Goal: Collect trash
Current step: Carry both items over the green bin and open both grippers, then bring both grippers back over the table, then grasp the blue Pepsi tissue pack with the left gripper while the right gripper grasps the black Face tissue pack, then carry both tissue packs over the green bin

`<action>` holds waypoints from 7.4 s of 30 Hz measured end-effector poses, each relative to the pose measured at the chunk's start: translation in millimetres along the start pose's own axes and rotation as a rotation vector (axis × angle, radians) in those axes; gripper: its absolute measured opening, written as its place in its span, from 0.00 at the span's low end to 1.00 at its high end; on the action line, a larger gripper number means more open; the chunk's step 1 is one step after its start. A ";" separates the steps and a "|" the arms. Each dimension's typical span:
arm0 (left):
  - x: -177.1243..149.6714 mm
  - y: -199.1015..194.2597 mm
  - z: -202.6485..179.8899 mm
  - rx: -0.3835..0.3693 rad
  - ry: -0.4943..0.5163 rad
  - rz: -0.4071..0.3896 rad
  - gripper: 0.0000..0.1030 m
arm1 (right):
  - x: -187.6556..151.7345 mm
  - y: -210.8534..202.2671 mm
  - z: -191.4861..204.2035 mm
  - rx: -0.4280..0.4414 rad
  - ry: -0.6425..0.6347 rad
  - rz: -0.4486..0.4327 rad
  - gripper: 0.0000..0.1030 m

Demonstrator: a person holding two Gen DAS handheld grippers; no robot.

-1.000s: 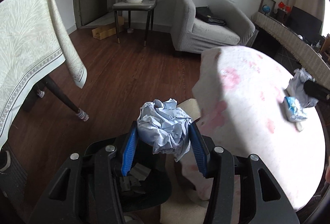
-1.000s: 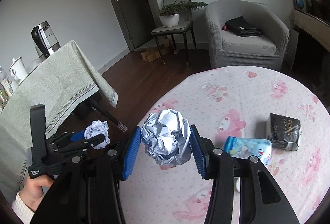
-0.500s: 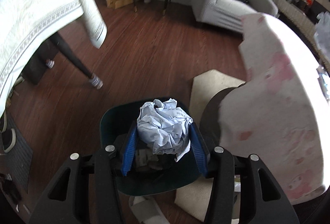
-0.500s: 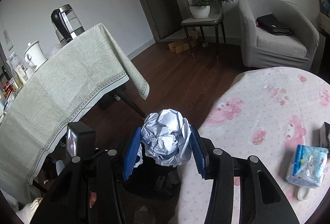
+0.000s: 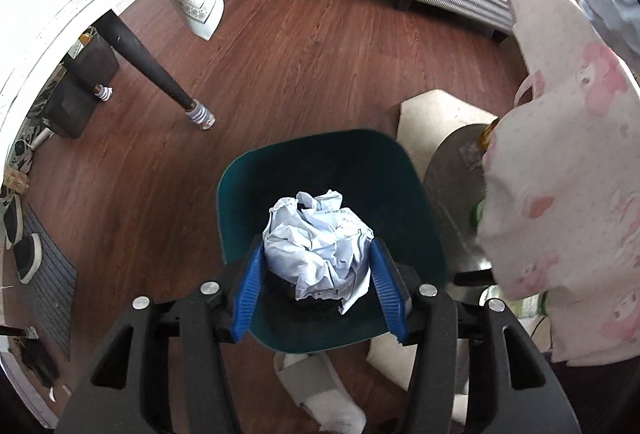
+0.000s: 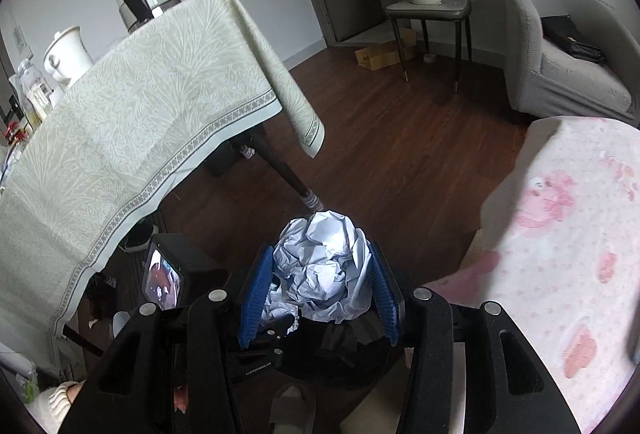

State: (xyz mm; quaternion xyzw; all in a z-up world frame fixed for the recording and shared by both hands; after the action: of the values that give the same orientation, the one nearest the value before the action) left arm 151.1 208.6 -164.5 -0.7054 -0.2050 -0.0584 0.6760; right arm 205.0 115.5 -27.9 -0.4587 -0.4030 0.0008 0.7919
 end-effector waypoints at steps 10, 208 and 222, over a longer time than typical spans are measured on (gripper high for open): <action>-6.1 -18.6 16.9 -0.002 -0.010 -0.047 0.69 | -3.3 42.8 11.6 -0.018 -0.013 0.080 0.47; 57.0 -132.9 -169.2 -0.189 0.128 -0.416 0.72 | -20.0 -106.2 -236.6 -0.447 0.279 -0.088 0.71; 46.0 -130.9 -105.1 -0.117 0.063 -0.391 0.72 | 15.3 -76.7 -149.4 -0.296 0.165 -0.099 0.71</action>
State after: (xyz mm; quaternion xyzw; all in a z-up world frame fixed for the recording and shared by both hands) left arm 165.2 115.7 -18.0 -0.6881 -0.3130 -0.2223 0.6158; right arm 282.6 -31.7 -0.3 -0.5485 -0.3545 -0.1354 0.7450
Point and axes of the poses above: each gripper's, at about its wrist camera, not at the fingertips, and y roughly the way its jaws point, z to its left, x to its top, the point moved 1 cm from there along y, roughly the way its jaws point, and after that the axes turned 2 degrees about -x, right-handed, at the moved point
